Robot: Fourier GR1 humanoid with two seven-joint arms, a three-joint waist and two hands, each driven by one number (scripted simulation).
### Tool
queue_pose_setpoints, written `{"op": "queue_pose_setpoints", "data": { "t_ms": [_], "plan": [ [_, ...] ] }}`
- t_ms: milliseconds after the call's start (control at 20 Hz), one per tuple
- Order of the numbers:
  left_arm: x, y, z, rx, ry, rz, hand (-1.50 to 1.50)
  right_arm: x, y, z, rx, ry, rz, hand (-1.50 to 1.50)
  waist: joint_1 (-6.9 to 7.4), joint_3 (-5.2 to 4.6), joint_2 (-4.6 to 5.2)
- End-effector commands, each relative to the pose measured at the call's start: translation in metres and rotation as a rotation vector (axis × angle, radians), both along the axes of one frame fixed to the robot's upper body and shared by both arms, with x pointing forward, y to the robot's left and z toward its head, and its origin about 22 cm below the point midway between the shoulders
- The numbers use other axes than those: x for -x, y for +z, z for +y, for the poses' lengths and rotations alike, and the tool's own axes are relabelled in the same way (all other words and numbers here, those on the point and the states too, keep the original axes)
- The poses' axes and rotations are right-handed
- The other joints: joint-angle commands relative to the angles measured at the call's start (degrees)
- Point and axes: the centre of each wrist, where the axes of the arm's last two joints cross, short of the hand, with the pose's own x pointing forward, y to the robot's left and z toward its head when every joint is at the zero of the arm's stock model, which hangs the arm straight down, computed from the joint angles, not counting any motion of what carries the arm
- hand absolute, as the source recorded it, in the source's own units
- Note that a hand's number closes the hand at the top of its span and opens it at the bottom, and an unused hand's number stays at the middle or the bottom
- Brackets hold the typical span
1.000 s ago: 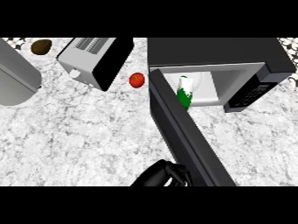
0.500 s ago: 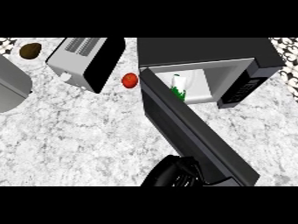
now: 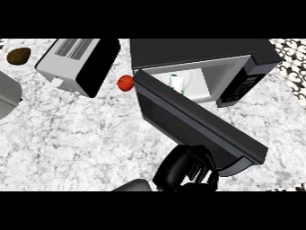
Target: Pick up the milk, place it into the microwave and close the microwave
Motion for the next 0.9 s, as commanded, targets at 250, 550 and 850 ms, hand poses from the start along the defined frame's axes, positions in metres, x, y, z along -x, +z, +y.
{"op": "queue_pose_setpoints", "data": {
  "t_ms": [250,550,850],
  "plan": [
    [-0.044,0.036,-0.014,0.073,0.161,-0.082,1.50,-0.007,0.026,0.006,-0.019,0.089,-0.047,-1.50,-3.19,-0.05,0.67],
    [-0.077,0.060,-0.018,0.091,0.246,-0.120,1.50,-0.013,0.034,0.006,-0.014,0.083,-0.042,-1.50,-3.48,0.05,1.37],
    [-0.099,0.068,-0.015,0.118,0.312,-0.099,1.50,-0.017,0.044,0.003,-0.007,0.107,-0.049,-1.50,-5.25,0.07,2.40]
  ]
}}
